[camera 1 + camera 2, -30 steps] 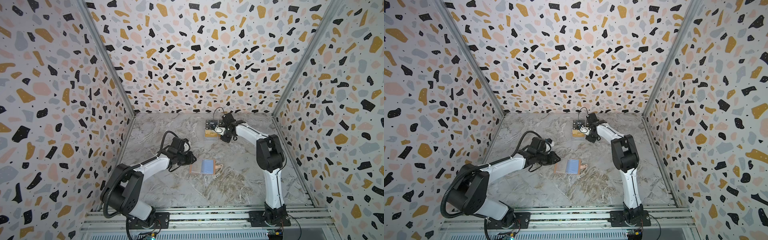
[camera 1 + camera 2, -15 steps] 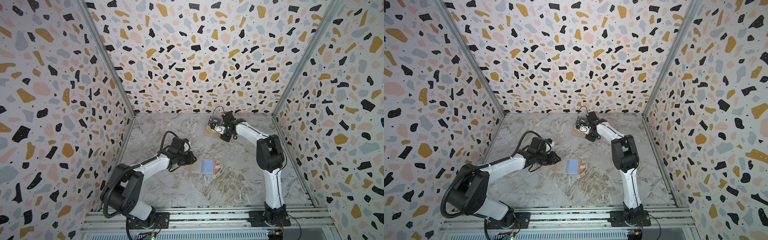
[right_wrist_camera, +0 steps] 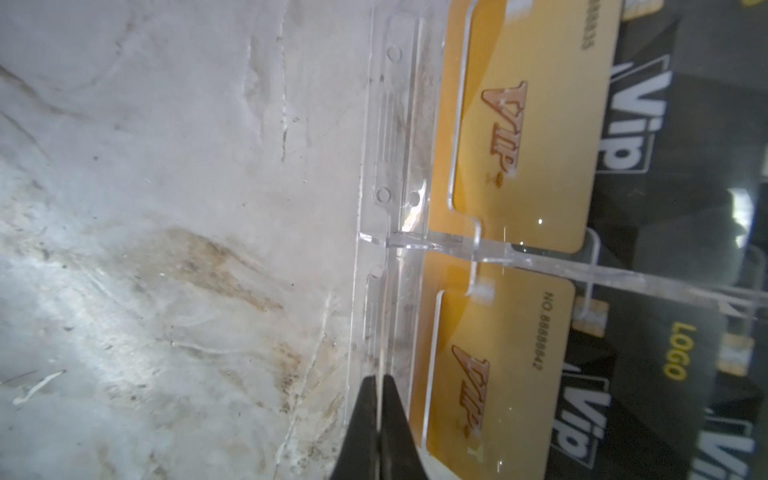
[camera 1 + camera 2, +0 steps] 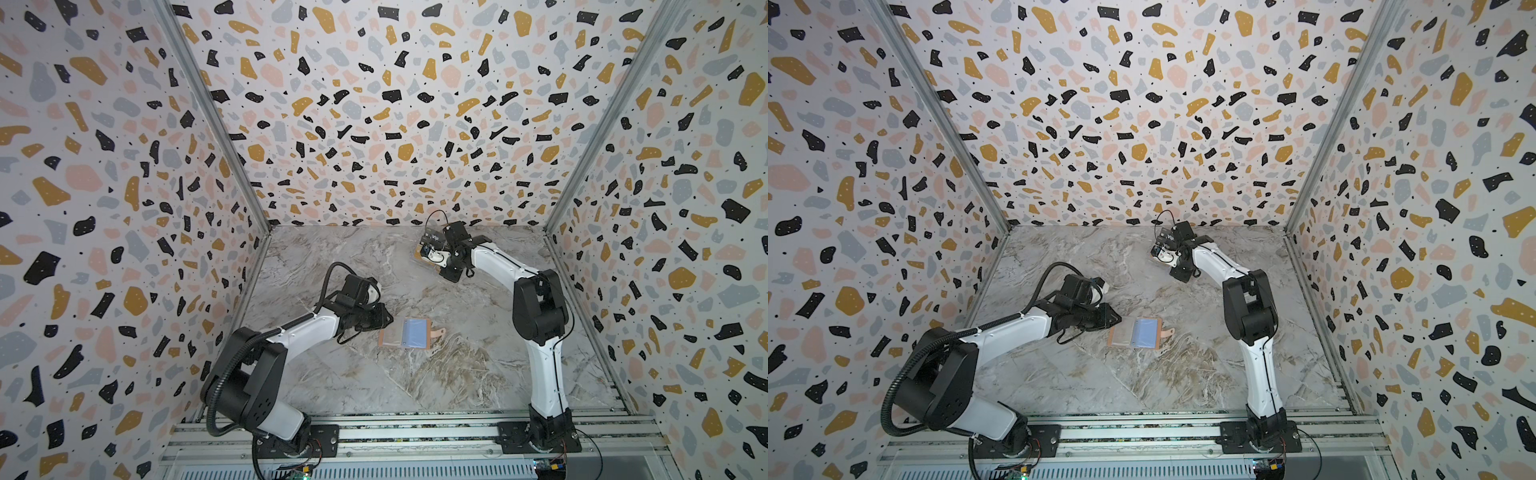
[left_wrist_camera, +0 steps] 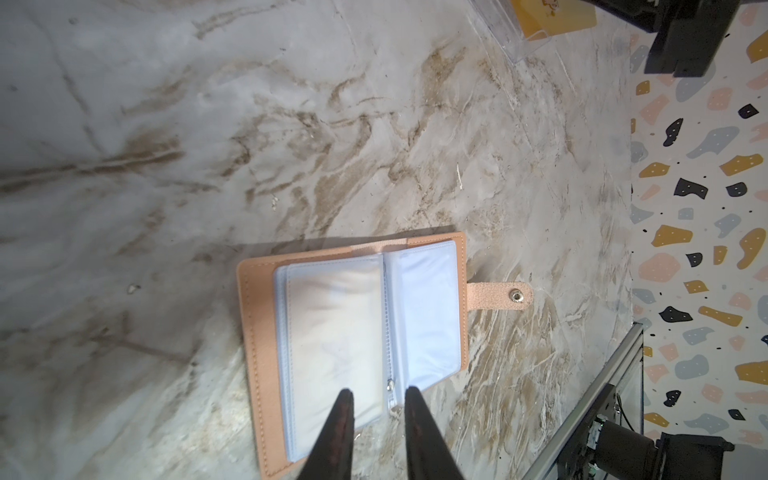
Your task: Put the credit cards into the card holder
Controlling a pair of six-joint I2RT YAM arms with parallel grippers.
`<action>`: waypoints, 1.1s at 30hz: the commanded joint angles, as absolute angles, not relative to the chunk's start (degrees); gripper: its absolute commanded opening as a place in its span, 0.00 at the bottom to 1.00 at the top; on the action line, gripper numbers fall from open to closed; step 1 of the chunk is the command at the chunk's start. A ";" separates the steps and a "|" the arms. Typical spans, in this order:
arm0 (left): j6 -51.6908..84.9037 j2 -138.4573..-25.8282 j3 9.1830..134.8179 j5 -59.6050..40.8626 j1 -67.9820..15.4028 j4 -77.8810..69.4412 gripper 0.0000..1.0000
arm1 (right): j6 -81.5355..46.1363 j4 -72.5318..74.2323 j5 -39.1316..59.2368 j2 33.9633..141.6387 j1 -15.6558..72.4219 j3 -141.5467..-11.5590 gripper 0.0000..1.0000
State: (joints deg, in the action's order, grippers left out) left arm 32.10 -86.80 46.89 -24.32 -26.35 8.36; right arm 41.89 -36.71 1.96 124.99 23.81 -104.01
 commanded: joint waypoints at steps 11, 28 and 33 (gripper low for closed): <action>30.37 -82.48 47.74 -5.34 -26.49 9.47 0.24 | 16.41 -28.41 29.35 104.01 25.39 -91.62 0.00; 30.59 -86.09 42.48 -11.78 -30.71 -0.79 0.13 | -46.54 36.03 43.01 95.59 38.76 -42.33 0.00; 30.82 -87.88 41.94 -12.90 -31.64 -2.72 0.08 | -50.91 42.37 40.08 97.40 37.54 -38.63 0.00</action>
